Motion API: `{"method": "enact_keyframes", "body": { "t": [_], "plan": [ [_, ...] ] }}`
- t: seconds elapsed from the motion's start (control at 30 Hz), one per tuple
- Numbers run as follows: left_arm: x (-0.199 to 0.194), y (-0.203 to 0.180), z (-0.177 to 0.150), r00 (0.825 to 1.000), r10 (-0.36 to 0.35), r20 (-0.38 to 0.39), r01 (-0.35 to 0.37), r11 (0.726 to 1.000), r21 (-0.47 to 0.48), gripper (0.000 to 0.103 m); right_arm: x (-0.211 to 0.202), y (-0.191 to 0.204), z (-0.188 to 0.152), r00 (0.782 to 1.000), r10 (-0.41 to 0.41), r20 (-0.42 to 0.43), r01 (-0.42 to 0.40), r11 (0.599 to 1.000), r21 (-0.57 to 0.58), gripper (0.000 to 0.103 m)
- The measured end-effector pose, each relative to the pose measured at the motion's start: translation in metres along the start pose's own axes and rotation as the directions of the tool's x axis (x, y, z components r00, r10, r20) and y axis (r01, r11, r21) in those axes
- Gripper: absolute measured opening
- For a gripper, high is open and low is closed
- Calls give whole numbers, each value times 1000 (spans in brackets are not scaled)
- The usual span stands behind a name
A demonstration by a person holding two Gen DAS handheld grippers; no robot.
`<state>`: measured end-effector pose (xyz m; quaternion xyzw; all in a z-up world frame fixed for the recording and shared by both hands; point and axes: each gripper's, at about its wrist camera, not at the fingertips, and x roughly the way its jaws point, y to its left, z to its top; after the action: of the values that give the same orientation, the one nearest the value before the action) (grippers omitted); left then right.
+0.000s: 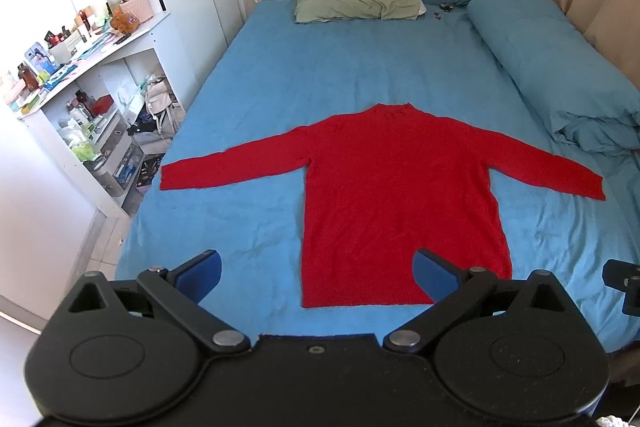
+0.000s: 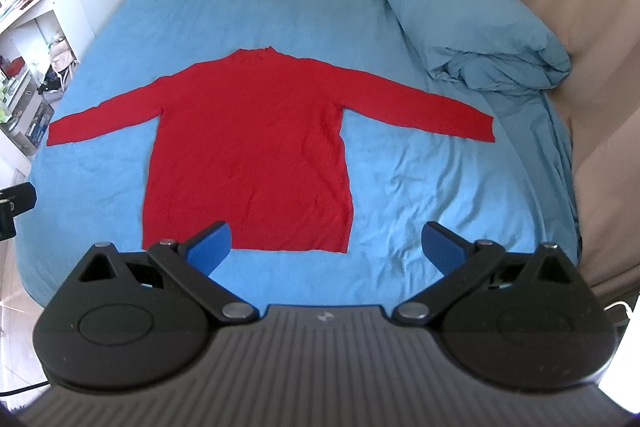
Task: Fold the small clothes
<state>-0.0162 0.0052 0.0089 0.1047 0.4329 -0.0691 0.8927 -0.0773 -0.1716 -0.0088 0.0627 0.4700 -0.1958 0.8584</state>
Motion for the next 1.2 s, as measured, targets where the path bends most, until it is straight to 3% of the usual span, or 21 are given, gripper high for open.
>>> {"method": "enact_keyframes", "body": {
  "t": [1.2],
  "plan": [
    [-1,1,3,1000,-10,-1,10,1000,-11,103,3,-6,4,1000,7,-11,-7,1000,11,103]
  ]
}}
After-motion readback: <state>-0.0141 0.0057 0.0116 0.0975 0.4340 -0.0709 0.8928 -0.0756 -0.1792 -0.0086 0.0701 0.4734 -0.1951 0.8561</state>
